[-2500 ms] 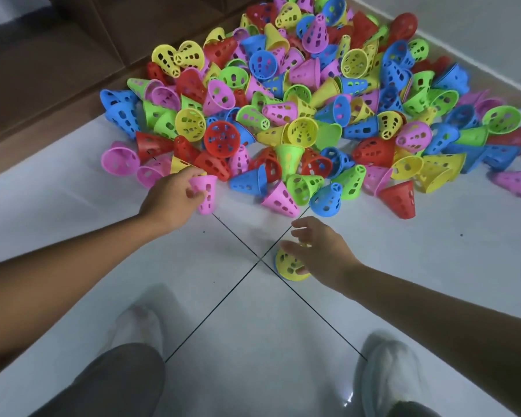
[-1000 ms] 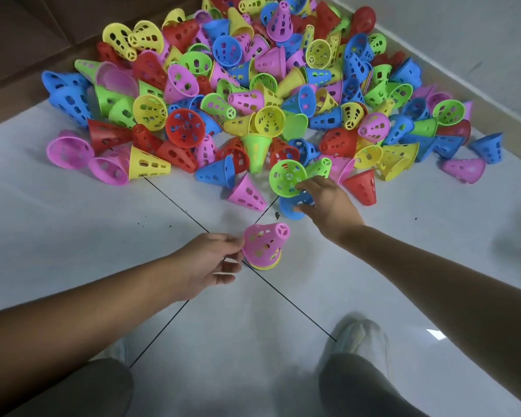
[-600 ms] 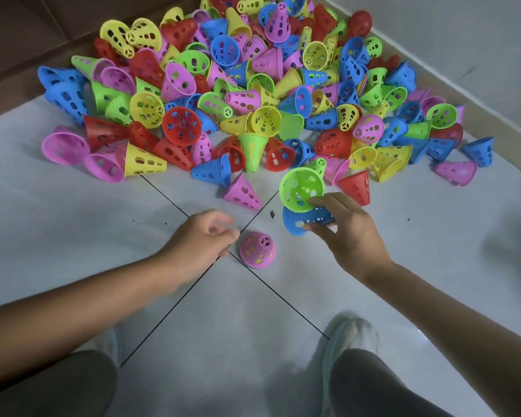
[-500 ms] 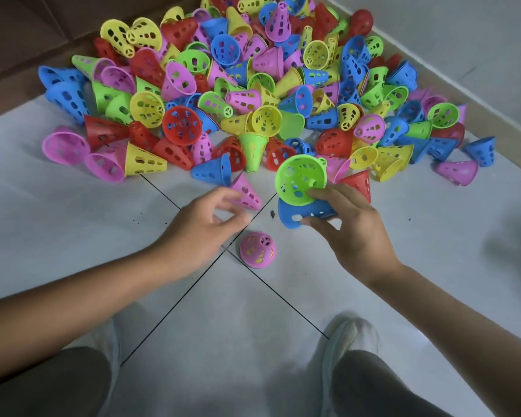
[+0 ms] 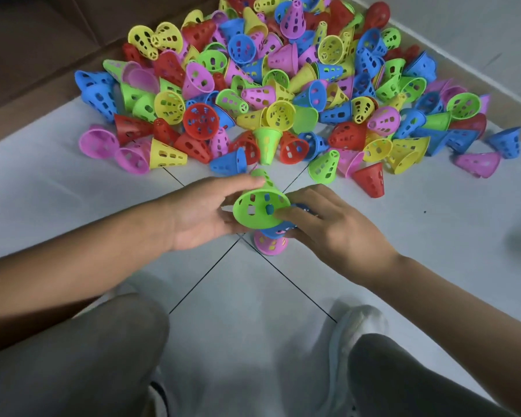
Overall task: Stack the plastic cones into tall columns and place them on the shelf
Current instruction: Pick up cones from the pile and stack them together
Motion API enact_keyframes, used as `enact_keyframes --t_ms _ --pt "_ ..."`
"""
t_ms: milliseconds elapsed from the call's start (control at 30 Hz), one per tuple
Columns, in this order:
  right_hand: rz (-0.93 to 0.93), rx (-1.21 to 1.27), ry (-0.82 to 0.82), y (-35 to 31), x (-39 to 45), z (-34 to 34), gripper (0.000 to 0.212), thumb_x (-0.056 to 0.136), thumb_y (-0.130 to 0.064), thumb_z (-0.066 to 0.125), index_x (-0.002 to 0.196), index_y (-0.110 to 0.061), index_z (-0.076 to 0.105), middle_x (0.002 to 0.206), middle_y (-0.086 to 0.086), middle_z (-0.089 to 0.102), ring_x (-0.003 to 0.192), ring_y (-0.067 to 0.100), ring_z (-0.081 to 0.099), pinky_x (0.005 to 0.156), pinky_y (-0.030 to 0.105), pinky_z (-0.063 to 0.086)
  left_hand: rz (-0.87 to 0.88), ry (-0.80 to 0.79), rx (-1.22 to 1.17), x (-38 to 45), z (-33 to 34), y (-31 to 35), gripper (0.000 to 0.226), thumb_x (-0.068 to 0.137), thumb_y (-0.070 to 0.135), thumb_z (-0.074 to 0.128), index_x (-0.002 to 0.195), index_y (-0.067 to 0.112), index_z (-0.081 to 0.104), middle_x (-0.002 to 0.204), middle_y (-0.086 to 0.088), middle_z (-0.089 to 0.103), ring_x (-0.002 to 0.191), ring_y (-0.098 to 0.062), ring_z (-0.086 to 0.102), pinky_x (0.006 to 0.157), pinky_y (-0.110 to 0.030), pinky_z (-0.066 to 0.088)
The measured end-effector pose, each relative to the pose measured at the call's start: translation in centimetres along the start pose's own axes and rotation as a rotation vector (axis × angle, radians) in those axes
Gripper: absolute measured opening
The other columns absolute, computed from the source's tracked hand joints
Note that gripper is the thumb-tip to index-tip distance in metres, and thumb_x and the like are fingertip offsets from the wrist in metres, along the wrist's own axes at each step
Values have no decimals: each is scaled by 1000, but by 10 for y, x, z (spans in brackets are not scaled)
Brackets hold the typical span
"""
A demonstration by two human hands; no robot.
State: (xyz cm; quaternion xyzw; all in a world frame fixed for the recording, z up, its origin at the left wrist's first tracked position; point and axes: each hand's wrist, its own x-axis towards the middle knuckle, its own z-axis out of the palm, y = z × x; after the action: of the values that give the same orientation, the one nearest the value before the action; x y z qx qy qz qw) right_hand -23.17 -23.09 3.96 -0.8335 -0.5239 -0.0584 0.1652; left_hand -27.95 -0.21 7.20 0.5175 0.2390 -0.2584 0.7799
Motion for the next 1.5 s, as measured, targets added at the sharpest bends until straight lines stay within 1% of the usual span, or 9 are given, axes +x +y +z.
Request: enact_keyframes --t_ms 100,200,333,500,800,967,1100,1233,1500 --pt "7 40 -38 2 -9 -5 32 98 -16 66 128 -15 54 124 5 58 111 30 53 71 47 56 -33 -17 -133 11 -5 -5 44 79 21 77 122 12 67 123 -18 65 109 -24 62 88 -39 59" --pt "70 67 -37 8 -23 -14 30 96 -16 68 119 -17 48 119 5 60 106 29 53 78 44 53 92 39 -187 21 -11 -5 32 83 15 73 115 12 66 119 -13 65 100 -20 66 85 -34 58" --pt "426 280 -14 14 -40 -24 42 88 -21 77 106 -32 41 117 -4 63 99 16 55 83 34 50 319 203 216 30 -9 -17 38 79 5 80 112 11 63 102 0 75 90 -12 71 80 -25 55" --pt "627 400 56 19 -45 -23 48 84 -27 80 100 -41 37 113 -12 66 86 8 64 75 11 47 386 210 552 46 4 -43 50 73 0 85 115 11 61 111 -1 73 105 -18 68 92 -35 57" --pt "595 456 84 19 -36 -11 41 85 -29 79 112 -28 48 113 -10 65 96 14 63 79 27 53 453 179 967 77 -4 -77 42 72 12 85 105 26 64 102 12 70 98 -8 65 87 -36 54" --pt "569 441 13 16 -23 0 40 86 -32 77 116 -23 53 110 -9 62 96 13 58 81 37 53 511 155 988 87 -16 -66 43 73 7 86 111 19 68 104 12 70 95 15 55 74 -2 37" --pt "550 419 -21 16 -13 6 42 86 -24 79 117 -26 51 110 -8 61 90 10 52 80 37 51 438 143 1027 86 -37 -64 57 69 13 90 117 31 66 117 23 65 104 -1 57 86 -17 46" --pt "515 402 -80 14 -5 12 44 83 -16 80 117 -24 53 104 -9 58 88 11 49 80 37 50 448 230 1063 80 -62 -55 42 74 14 87 107 30 66 107 22 67 101 -5 62 91 -31 52" --pt "433 403 -211 11 3 38 54 87 -17 75 134 -25 50 122 -7 60 107 14 53 90 36 50 465 284 1049 83 -80 -38 27 82 15 82 104 24 68 103 16 69 99 -11 64 89 -37 54"
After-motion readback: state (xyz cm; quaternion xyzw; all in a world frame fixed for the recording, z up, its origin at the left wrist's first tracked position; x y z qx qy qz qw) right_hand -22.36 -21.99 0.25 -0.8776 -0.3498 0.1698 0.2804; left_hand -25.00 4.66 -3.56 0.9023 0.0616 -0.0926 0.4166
